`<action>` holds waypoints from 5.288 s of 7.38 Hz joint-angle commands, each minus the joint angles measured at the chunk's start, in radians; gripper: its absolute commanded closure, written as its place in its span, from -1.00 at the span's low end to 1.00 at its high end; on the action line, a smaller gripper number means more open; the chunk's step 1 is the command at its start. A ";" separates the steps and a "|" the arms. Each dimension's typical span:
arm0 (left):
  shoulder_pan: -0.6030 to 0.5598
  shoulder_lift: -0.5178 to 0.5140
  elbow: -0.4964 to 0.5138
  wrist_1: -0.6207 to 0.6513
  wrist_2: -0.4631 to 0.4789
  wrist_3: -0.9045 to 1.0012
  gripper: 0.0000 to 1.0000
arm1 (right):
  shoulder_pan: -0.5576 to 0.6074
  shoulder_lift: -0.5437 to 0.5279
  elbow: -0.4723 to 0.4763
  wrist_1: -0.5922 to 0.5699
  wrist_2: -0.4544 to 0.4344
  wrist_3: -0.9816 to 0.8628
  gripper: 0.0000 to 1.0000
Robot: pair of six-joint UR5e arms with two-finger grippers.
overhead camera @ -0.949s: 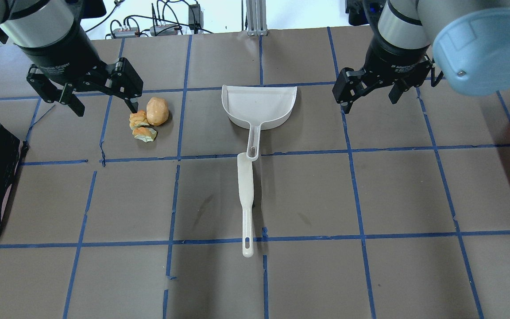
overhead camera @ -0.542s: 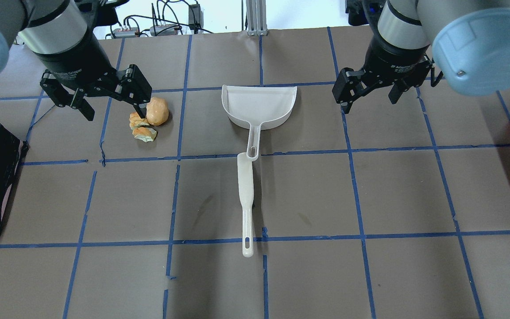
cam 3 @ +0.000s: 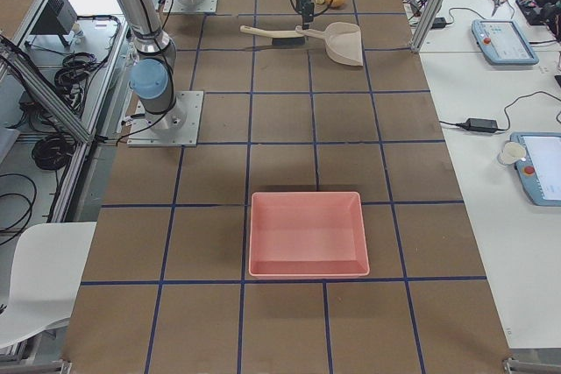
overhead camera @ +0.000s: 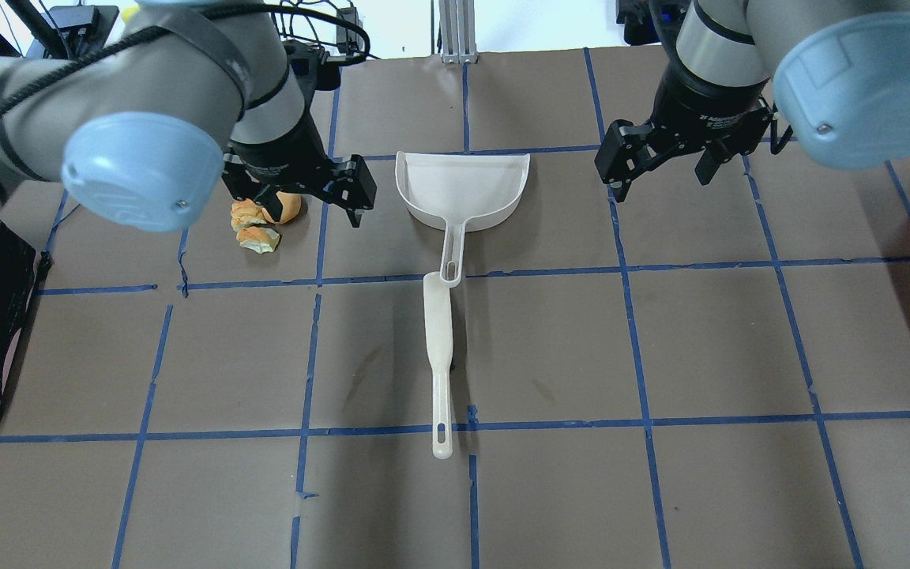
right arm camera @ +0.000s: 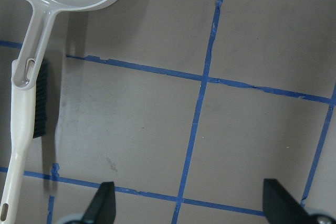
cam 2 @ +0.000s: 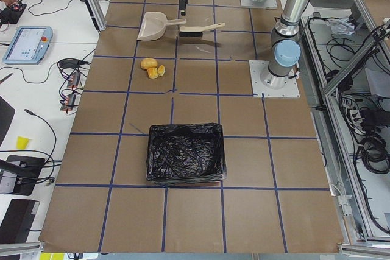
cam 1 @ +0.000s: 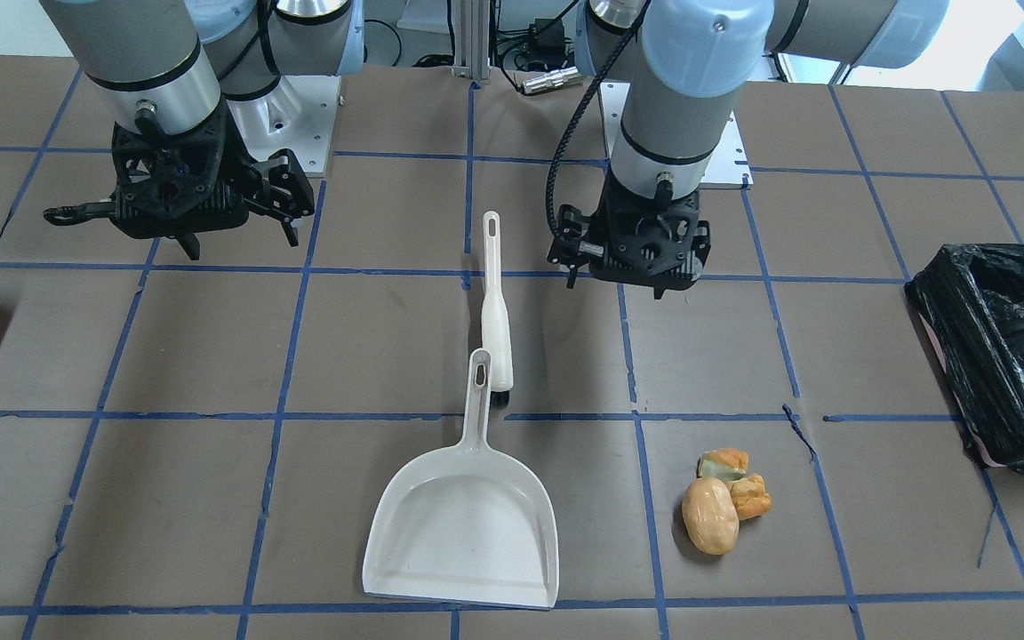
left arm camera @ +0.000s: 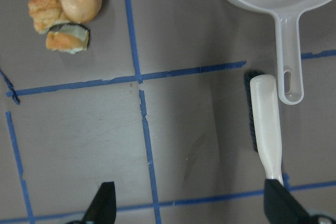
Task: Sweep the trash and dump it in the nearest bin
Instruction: 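Grasp the white dustpan by its handle with the left gripper, then lift the dustpan and carry it beside the bread rolls with the left gripper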
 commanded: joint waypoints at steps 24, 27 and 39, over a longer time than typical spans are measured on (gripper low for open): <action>-0.194 -0.351 -0.034 0.434 -0.027 -0.227 0.04 | 0.024 0.003 -0.006 -0.007 0.002 0.012 -0.99; -0.194 -0.352 -0.032 0.434 -0.027 -0.227 0.15 | 0.024 0.006 -0.002 -0.007 0.000 0.018 -0.98; 0.043 -0.222 0.083 0.201 -0.047 0.020 0.95 | 0.024 0.006 0.002 -0.007 0.000 0.017 -0.98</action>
